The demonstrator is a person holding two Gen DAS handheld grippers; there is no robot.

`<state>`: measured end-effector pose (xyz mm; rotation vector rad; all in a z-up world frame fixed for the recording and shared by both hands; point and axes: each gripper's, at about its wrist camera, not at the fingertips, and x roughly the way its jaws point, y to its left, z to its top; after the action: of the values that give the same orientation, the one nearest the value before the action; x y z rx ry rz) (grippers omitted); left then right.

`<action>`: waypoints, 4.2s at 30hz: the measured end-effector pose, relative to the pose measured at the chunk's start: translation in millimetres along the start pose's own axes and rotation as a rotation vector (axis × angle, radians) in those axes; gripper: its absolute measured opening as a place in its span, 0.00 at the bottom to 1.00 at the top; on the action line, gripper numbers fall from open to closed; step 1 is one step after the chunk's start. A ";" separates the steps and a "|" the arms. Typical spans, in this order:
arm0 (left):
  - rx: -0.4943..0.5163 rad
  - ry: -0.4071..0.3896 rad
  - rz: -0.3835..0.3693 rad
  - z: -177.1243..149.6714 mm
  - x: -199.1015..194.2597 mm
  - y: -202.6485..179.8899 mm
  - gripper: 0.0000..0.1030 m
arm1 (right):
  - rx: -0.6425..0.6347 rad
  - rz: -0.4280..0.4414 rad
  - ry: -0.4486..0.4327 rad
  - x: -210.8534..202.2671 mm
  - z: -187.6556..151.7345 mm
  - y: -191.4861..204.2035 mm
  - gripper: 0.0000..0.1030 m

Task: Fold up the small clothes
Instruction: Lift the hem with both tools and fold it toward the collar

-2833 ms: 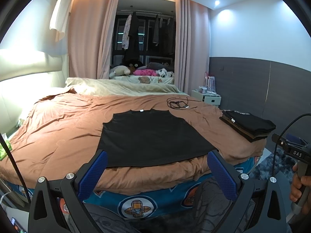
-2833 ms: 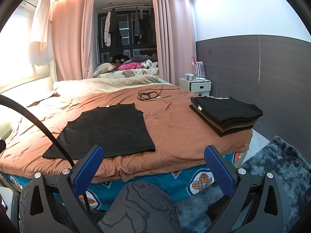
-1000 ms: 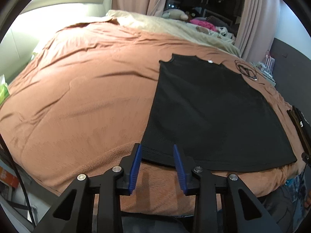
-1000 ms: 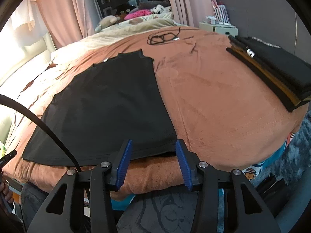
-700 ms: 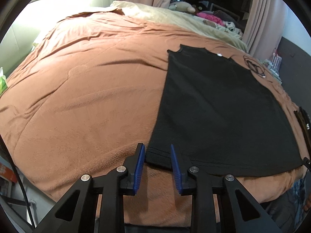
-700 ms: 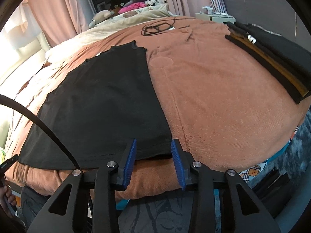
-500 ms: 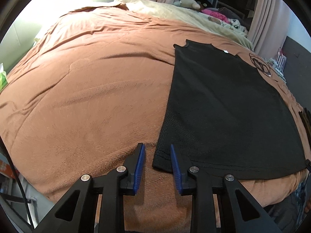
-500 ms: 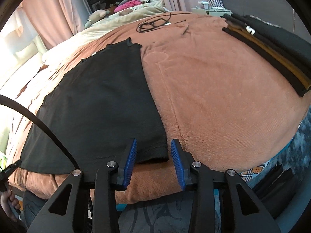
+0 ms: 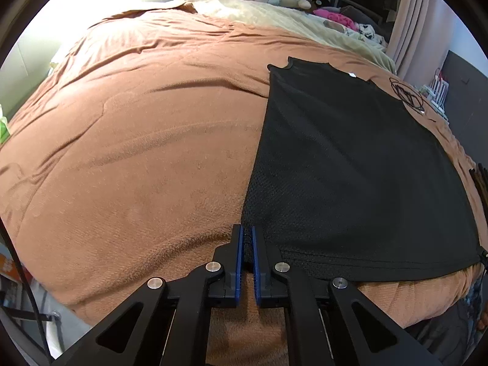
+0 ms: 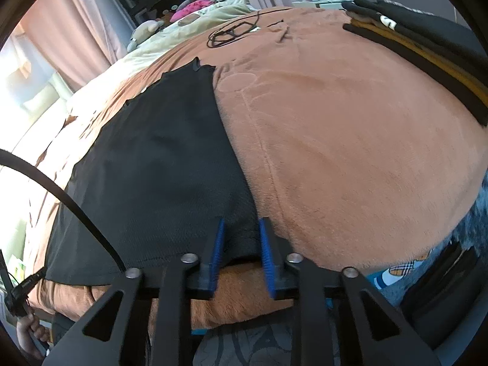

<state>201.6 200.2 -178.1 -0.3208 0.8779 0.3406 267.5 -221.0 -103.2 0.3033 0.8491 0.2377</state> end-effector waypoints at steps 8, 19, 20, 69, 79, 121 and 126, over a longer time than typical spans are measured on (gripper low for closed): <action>-0.002 -0.044 -0.012 5.2 -26.6 -0.8 0.05 | -0.005 0.037 -0.038 -18.4 4.1 -0.9 0.02; 0.021 -0.097 -0.008 -4.3 -68.9 -4.7 0.05 | -0.050 0.059 -0.099 -61.7 -4.7 0.4 0.02; 0.017 -0.100 -0.012 -7.1 -72.9 -3.7 0.05 | -0.055 0.060 -0.104 -65.7 -6.6 -0.3 0.02; 0.036 -0.259 -0.068 -100.5 -205.1 27.0 0.05 | -0.172 0.095 -0.242 -189.6 -97.2 -22.0 0.02; 0.043 -0.279 -0.047 -56.0 -187.8 14.9 0.05 | -0.179 0.101 -0.242 -155.1 -55.9 -9.8 0.02; 0.131 0.006 0.046 163.7 51.0 -33.1 0.05 | -0.234 -0.007 0.027 94.7 172.5 51.3 0.02; 0.140 0.032 0.044 177.0 68.9 -33.4 0.05 | -0.259 -0.025 0.048 121.6 189.5 60.7 0.02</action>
<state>378.5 253.2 -122.3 -0.1775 0.9359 0.3134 484.9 -156.7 -48.6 0.0454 0.8585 0.3295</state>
